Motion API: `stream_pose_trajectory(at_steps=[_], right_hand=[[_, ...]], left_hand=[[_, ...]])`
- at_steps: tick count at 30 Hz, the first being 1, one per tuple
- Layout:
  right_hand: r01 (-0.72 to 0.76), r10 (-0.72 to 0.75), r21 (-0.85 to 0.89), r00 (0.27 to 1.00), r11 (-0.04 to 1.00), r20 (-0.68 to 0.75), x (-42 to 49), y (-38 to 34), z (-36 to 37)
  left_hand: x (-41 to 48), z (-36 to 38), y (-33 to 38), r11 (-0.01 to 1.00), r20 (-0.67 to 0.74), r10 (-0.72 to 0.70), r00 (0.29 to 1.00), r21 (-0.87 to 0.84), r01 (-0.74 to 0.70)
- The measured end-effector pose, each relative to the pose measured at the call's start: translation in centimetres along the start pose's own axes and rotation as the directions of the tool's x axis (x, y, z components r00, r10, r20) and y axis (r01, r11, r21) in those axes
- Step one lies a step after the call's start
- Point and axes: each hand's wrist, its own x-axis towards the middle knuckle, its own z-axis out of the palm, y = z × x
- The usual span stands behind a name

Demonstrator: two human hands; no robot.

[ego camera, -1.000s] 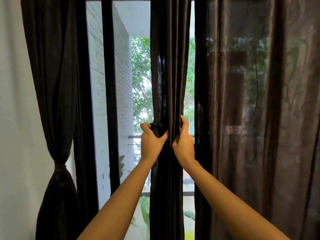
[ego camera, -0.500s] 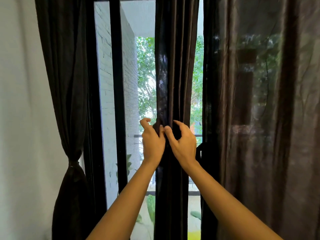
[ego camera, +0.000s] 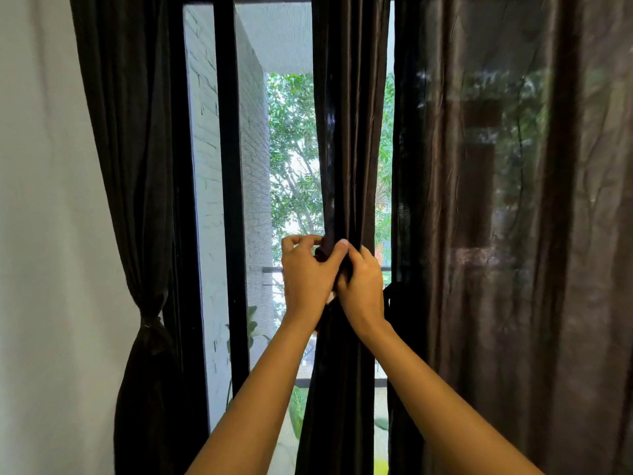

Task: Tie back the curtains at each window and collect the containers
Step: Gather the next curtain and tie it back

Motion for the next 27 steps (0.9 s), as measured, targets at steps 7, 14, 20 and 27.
stream_pose_trajectory(at_steps=[7,14,20,27], right_hand=[[-0.018,0.018,0.000,1.000,1.000,-0.002,0.4,1.1,-1.5],[-0.062,0.061,-0.053,0.998,0.997,-0.016,-0.1,1.1,-1.5],[0.020,-0.019,-0.023,1.000,1.000,0.023,-1.1,-0.7,-1.0],[0.047,-0.045,-0.037,0.998,0.998,0.048,-1.5,-1.5,-0.3]], left_hand=[[2.2,-1.3,0.3,0.997,0.003,-0.073,0.997,-0.007,0.073],[2.4,-2.4,-0.7,0.957,0.179,-0.114,0.977,-0.243,0.156],[1.6,-2.2,0.6,0.971,0.270,-0.038,0.962,-0.218,0.100],[0.5,-1.4,1.2,0.988,0.182,0.054,0.982,-0.151,-0.026]])
